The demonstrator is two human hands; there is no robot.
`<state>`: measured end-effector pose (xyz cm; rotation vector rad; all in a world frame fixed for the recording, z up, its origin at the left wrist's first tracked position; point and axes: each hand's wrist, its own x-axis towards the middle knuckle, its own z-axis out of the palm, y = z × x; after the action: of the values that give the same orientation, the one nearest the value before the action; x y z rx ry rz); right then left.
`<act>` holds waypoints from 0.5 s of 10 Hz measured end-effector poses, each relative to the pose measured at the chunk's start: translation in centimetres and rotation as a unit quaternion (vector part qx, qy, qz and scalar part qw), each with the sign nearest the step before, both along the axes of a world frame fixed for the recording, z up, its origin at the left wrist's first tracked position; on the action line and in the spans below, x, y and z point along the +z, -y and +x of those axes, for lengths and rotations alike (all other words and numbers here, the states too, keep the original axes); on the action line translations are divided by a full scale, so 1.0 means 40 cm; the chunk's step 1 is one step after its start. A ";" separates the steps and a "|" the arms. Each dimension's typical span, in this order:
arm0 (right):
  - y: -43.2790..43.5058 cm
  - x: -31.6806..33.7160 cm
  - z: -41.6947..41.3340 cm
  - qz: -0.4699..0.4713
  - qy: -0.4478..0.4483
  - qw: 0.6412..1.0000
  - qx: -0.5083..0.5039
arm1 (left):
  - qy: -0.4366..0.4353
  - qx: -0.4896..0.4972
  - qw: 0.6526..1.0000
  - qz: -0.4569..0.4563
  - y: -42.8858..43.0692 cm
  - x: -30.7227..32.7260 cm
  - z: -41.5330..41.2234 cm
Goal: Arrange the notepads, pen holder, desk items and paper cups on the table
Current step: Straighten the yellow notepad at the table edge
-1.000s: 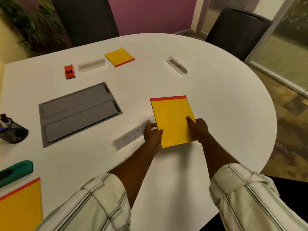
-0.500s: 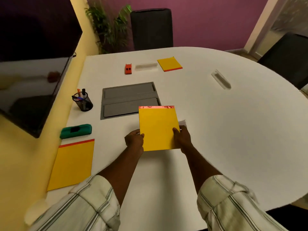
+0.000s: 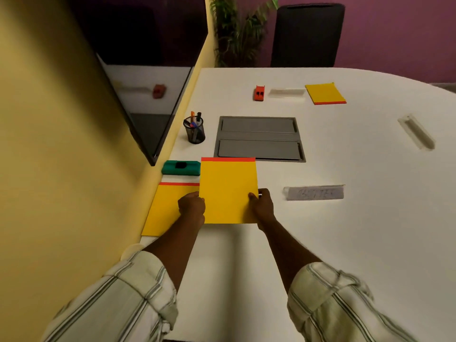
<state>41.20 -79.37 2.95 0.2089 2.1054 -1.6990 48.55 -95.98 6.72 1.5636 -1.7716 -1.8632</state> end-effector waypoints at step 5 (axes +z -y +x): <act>0.375 -0.114 0.145 0.026 0.073 0.997 0.015 | 0.250 -0.157 0.936 -0.190 0.340 -0.132 0.097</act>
<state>47.01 -94.36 -1.61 0.3059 2.0367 -1.5648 52.43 -109.57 1.44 1.7768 -2.5417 -1.1543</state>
